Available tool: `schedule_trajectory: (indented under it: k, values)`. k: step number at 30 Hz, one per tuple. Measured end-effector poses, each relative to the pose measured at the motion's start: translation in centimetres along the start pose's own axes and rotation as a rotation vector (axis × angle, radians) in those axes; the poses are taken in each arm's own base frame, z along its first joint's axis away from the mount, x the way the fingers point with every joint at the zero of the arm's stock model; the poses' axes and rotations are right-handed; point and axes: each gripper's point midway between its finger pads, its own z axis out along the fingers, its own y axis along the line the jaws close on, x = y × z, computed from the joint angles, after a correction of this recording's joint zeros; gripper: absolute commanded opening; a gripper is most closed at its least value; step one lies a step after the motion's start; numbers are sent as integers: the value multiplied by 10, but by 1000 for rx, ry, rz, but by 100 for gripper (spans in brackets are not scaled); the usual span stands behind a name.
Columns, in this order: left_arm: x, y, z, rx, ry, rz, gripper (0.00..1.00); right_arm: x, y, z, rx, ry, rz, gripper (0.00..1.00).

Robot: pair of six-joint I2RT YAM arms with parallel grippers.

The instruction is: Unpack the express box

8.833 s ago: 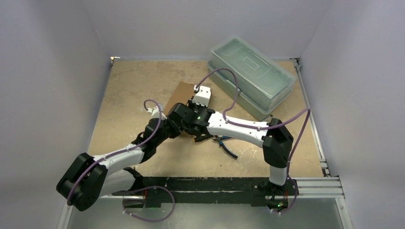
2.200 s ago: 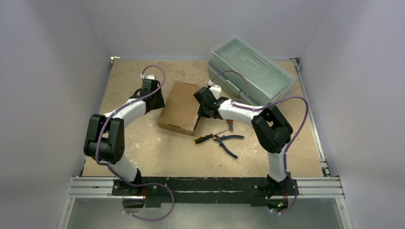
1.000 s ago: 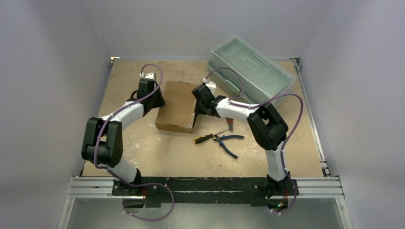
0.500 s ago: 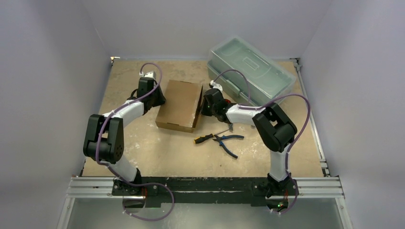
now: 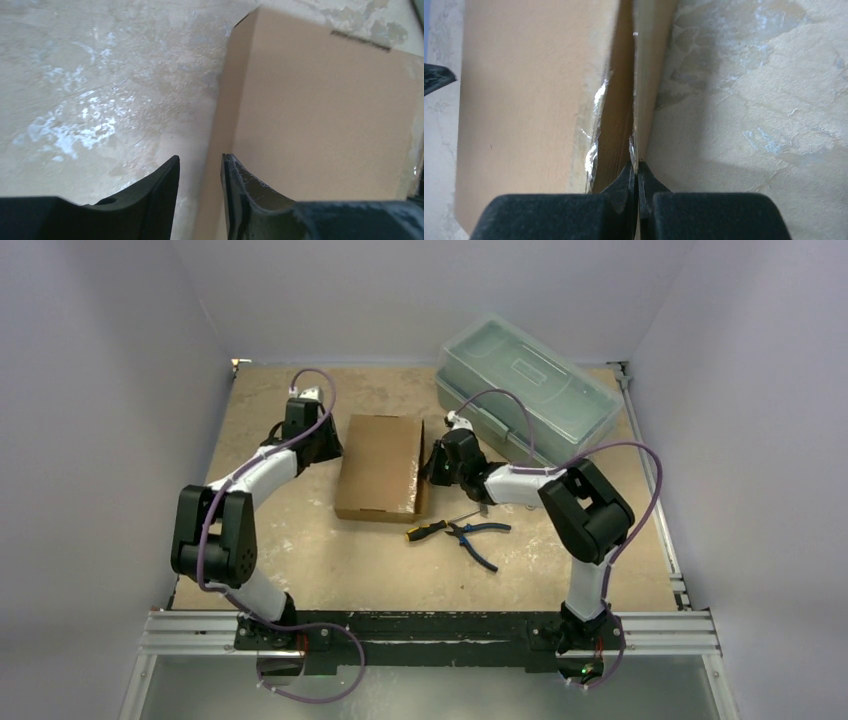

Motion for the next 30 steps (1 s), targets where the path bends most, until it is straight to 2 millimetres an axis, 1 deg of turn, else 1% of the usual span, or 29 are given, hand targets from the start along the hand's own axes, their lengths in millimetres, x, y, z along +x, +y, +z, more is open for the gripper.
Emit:
schedule_trajectory:
  k: [2, 4, 7, 9, 11, 12, 13, 15, 17, 19, 21, 22, 24, 26, 27, 29, 30]
  values:
    - [-5, 1, -12, -4, -3, 7, 43, -4, 2, -4, 22, 19, -8, 0]
    - [-20, -5, -30, 21, -35, 7, 45, -15, 9, -5, 42, 23, -23, 0]
    - [-53, -37, -64, 152, -122, 12, 45, -40, 26, -9, 58, 8, -47, 0]
    - [-68, -62, -87, 252, -170, 29, 43, -58, 38, -13, 67, -9, -66, 0]
    - [-75, -88, -107, 356, -192, 46, 42, -74, 49, -18, 79, -30, -93, 0]
    - [-75, -101, -114, 403, -191, 58, 40, -82, 53, -21, 87, -40, -110, 0]
    - [-74, -111, -119, 445, -186, 66, 35, -89, 58, -24, 97, -51, -130, 0]
    - [-69, -130, -127, 521, -164, 60, 24, -102, 67, -33, 127, -66, -177, 0]
    - [-66, -147, -135, 596, -127, 23, 18, -115, 81, -45, 158, -88, -230, 0]
    - [-68, -162, -140, 642, -96, -24, 17, -126, 98, -58, 168, -112, -270, 0]
    - [-76, -177, -144, 668, -88, -54, 17, -136, 117, -70, 164, -138, -295, 0]
    - [-80, -184, -146, 673, -89, -58, 19, -139, 126, -75, 158, -153, -301, 0]
    - [-85, -197, -149, 674, -88, -70, 29, -143, 134, -81, 163, -173, -314, 0]
    - [-87, -201, -151, 641, -87, -75, 43, -144, 130, -84, 192, -178, -320, 0]
    - [-88, -201, -149, 617, -93, -81, 47, -143, 128, -84, 201, -174, -322, 0]
    - [-89, -200, -145, 563, -110, -84, 49, -141, 121, -86, 233, -163, -333, 0]
    - [-87, -199, -143, 540, -117, -83, 48, -140, 118, -87, 247, -157, -340, 0]
